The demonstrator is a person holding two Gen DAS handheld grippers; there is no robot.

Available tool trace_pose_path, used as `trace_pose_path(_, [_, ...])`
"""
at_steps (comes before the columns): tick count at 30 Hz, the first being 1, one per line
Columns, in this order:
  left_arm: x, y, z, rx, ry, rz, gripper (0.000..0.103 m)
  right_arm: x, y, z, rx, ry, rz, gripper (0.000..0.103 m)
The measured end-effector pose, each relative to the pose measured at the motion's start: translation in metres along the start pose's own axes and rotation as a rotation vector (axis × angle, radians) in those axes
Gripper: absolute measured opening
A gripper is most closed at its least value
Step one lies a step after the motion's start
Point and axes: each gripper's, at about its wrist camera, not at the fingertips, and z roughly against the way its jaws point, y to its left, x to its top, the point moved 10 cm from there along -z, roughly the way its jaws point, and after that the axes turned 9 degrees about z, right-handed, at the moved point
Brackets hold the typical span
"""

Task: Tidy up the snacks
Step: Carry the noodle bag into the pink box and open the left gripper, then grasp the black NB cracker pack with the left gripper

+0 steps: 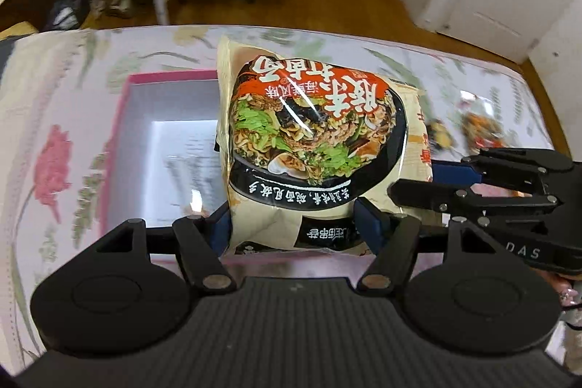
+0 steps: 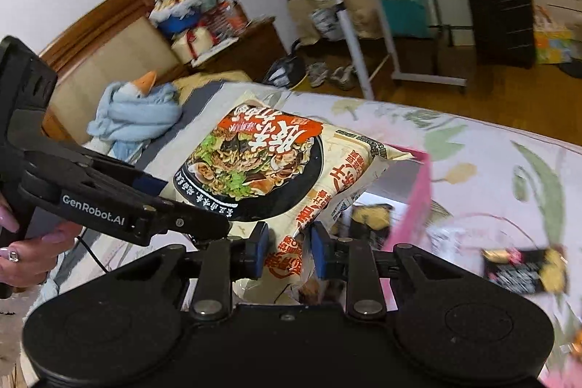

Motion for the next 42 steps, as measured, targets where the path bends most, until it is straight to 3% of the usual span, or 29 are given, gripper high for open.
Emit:
trace_pose_path(6, [0.009,0.056,-0.037,0.056,0.028,0.077,0.068,0.004,0.001,-0.067,0.042,0.063,-0.012,0.030])
trace_pose_path(13, [0.011,0.075,-0.074,0.120,0.042,0.081,0.070,-0.006,-0.006,-0.109,0.043,0.117,-0.070,0.030])
trace_pose_path(18, [0.010,0.077,-0.087,0.238,-0.022,0.028,0.072,-0.016,-0.004,-0.118,0.020,0.152,-0.046,0.036])
trace_pose_path(21, [0.014,0.079,-0.081,0.368,-0.104,-0.021,0.072,-0.015,-0.001,-0.100,0.024,0.128,-0.016,0.041])
trace_pose_path(23, [0.015,0.074,-0.073,0.384,-0.138,-0.037,0.072,-0.012,-0.006,-0.082,0.026,0.110,-0.020,0.042])
trace_pose_path(32, [-0.001,-0.002,-0.030,0.169,-0.157,-0.083,0.069,-0.016,-0.076,0.036,-0.071,-0.026,-0.104,0.046])
trace_pose_path(37, [-0.016,-0.062,-0.028,0.064,-0.149,-0.136,0.068,-0.040,-0.119,0.071,-0.155,-0.033,-0.159,0.047])
trace_pose_path(42, [-0.027,-0.122,-0.043,0.008,-0.117,-0.217,0.064,-0.064,-0.154,0.086,-0.220,-0.031,-0.204,0.049])
